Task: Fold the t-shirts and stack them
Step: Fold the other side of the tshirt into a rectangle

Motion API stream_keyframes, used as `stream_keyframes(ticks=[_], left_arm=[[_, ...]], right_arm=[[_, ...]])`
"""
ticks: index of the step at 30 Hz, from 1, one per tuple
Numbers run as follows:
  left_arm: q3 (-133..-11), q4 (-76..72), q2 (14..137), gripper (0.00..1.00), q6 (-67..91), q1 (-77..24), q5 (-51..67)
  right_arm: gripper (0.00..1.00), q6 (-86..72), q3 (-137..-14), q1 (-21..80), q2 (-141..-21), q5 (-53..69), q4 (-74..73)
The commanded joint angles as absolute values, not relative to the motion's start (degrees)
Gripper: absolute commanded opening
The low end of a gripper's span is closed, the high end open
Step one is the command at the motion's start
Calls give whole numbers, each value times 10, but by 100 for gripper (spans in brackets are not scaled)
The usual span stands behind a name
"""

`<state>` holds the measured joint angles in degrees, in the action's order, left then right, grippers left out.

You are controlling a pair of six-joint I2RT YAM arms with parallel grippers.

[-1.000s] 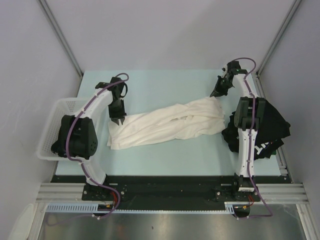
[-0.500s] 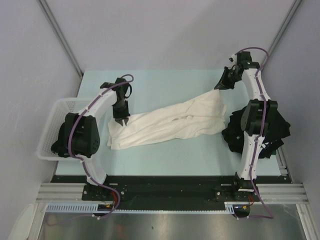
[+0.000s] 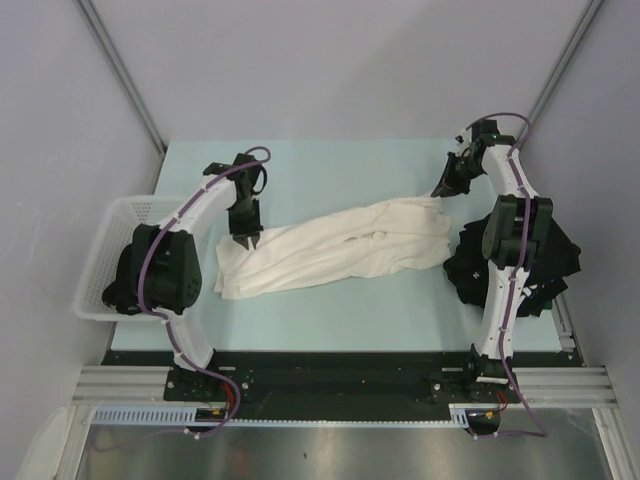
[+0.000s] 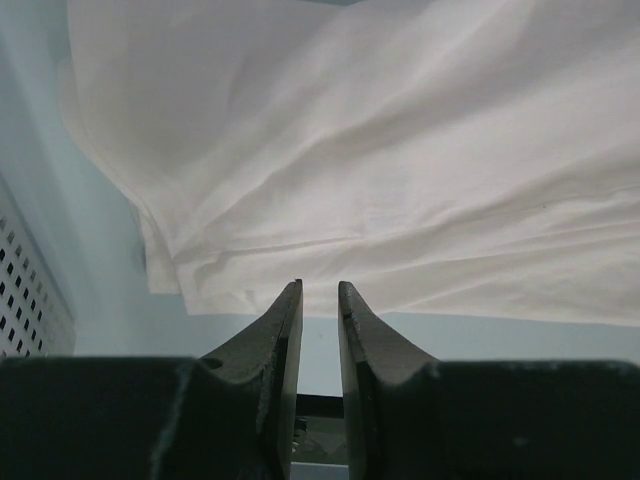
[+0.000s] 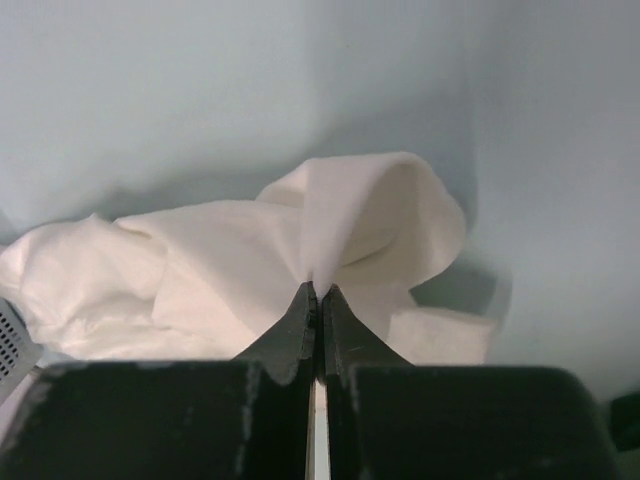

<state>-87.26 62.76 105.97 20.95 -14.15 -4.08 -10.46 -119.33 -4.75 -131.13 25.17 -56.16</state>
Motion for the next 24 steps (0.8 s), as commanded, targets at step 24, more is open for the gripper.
stream_keyframes(ticks=[24], left_arm=[[-882,641,1050,26,218,-145,-58]], right_arm=[[0,-66,-1331,-73,-1416,178,-499]])
